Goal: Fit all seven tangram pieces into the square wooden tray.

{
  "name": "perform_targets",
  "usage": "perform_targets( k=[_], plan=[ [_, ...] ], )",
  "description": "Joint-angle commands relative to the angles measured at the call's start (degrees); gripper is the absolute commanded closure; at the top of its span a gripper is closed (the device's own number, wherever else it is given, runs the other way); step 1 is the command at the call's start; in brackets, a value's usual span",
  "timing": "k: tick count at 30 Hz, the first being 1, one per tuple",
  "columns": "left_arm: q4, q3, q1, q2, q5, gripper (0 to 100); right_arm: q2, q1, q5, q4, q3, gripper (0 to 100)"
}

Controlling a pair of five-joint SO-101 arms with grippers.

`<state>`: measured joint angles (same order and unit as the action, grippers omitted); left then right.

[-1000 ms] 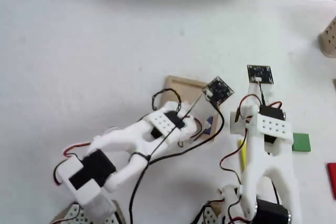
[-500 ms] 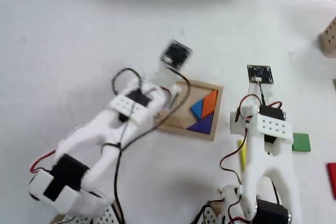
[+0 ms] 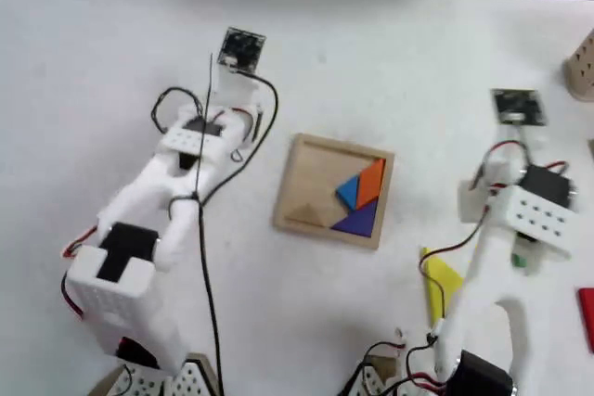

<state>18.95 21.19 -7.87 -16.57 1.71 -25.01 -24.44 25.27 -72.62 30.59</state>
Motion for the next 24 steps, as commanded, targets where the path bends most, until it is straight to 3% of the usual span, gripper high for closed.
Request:
perform_targets(
  k=[1,4,12,18,24],
  plan=[
    [1.49,-5.10,1.10,-0.13,1.41,98,-0.92,-6.11,3.69,-0.57,-5.80,79.6],
    [1.58,-5.10,1.19,-0.13,1.41,96,2.59,-8.48,5.27,-0.75,-7.82,79.4],
    [5.27,-4.66,1.27,0.13,1.41,76,16.66,-14.11,10.55,-0.84,-15.21,79.4],
    [4.92,-4.92,2.15,0.13,1.32,79,22.55,-15.16,23.65,-0.13,-16.00,75.5],
    [4.84,-4.92,3.91,0.13,1.23,86,28.09,-16.22,26.64,2.07,-15.82,70.0]
  ],
)
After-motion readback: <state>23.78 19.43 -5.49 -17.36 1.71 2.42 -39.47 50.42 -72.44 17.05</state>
